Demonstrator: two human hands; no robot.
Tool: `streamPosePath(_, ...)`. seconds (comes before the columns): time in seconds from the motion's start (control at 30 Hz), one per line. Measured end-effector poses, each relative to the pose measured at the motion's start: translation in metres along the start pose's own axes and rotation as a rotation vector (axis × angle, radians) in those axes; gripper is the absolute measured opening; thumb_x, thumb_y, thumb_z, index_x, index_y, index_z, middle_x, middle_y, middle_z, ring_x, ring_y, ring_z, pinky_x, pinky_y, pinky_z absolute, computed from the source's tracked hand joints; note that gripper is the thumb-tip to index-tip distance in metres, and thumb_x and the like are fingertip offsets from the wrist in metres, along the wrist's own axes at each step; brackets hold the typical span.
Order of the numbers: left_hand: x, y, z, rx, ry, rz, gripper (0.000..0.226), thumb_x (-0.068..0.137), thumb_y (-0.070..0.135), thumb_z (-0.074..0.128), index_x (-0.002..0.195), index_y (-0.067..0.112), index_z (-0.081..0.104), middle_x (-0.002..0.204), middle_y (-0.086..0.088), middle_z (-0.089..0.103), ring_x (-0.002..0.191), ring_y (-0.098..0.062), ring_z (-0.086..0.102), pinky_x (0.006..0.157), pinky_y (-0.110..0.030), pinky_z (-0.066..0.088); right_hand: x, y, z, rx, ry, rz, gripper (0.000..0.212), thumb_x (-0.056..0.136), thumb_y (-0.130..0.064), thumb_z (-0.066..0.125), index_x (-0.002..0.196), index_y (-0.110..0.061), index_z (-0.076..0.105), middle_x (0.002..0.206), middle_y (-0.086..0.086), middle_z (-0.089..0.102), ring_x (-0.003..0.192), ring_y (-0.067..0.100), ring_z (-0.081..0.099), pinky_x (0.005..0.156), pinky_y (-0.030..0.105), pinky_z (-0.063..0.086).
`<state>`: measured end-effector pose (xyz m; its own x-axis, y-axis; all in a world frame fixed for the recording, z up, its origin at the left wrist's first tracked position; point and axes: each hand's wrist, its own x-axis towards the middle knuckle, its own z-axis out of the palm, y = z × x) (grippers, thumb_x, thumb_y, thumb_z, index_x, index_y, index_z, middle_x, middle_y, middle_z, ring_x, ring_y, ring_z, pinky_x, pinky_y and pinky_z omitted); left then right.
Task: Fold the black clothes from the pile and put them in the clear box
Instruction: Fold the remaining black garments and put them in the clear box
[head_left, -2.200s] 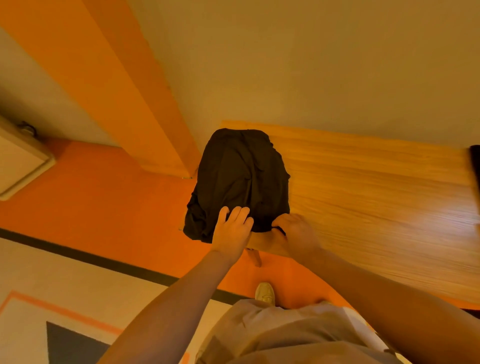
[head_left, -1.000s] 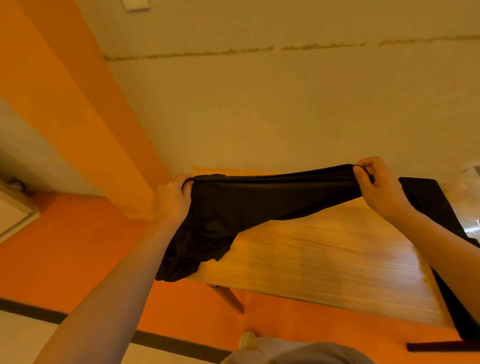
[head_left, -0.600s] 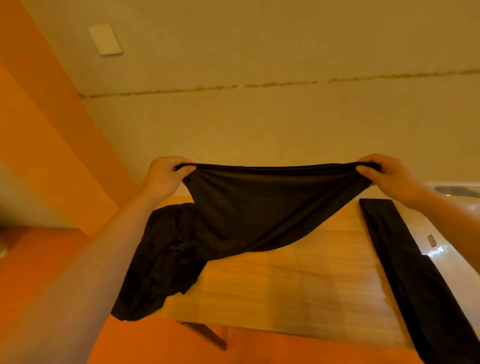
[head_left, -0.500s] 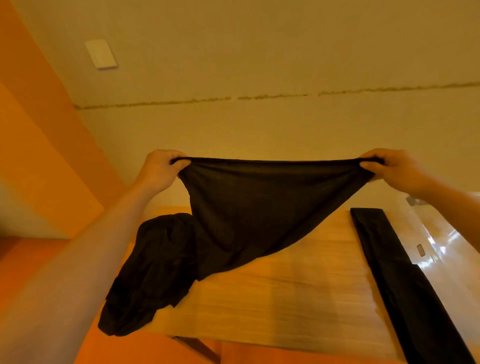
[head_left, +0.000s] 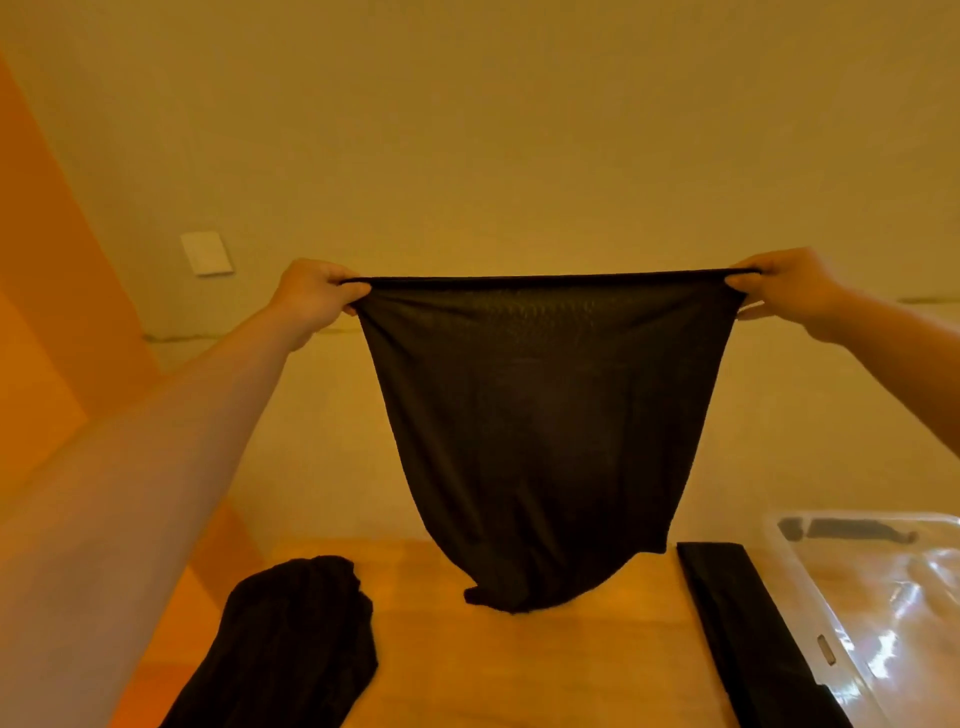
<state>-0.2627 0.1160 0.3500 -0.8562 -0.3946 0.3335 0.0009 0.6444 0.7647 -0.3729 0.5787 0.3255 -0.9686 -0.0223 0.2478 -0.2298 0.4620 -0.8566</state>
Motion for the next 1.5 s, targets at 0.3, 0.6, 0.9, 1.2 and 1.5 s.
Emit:
streamPosePath(0.3,0.045,0.05,-0.019,-0.121,0.175,0.084,0.018,0.082,0.019,0.074,0.095,0.007,0.068,0.073,-0.002,0.059,0.063,-0.008,0.054,0.063,-0.015,0.042,0.044,-0.05,-0.034,0.105,0.243,-0.132,0.022,0.088,-0.012,0.068,0.108,-0.003,0.067,0.086,0.004,0.066,0.07,0.008,0.064,0.065,0.019,0.057)
streamPosePath(0.6,0.0,0.019,-0.023,-0.08,0.082,0.115,0.027,0.075,0.026,0.08,0.067,0.013,0.058,0.063,0.003,0.054,0.053,-0.002,0.049,0.053,-0.014,0.04,-0.017,-0.022,-0.021,0.216,0.145,-0.124,0.009,0.089,-0.012,0.066,0.09,-0.02,0.069,0.081,-0.008,0.071,0.072,0.005,0.07,0.085,0.027,0.055)
streamPosePath(0.9,-0.128,-0.136,0.013,0.16,-0.376,0.063,0.041,0.056,0.039,0.085,0.059,0.019,0.05,0.053,0.008,0.046,0.049,-0.006,0.037,0.053,-0.028,0.031,-0.166,0.107,0.031,-0.006,-0.253,0.104,0.013,0.083,-0.008,0.066,0.091,-0.016,0.071,0.074,-0.006,0.073,0.069,0.002,0.068,0.069,0.007,0.049)
streamPosePath(1.2,-0.295,-0.272,0.073,0.448,-0.814,0.28,0.044,0.067,0.043,0.072,0.065,0.042,0.028,0.078,0.013,0.049,0.079,-0.002,0.047,0.074,-0.028,0.036,-0.322,0.241,0.095,-0.468,-0.688,0.17,0.039,0.089,-0.017,0.064,0.09,-0.056,0.057,0.094,-0.028,0.062,0.089,-0.014,0.057,0.091,0.012,0.045)
streamPosePath(1.5,-0.358,-0.304,0.096,0.739,-0.951,0.35,0.044,0.072,0.057,0.06,0.068,0.031,0.025,0.067,0.016,0.026,0.061,0.001,0.027,0.073,-0.016,0.028,-0.366,0.273,0.111,-0.6,-0.876,-0.062,0.024,0.098,-0.047,0.035,0.087,-0.068,0.04,0.093,-0.031,0.05,0.088,-0.013,0.048,0.092,0.005,0.039)
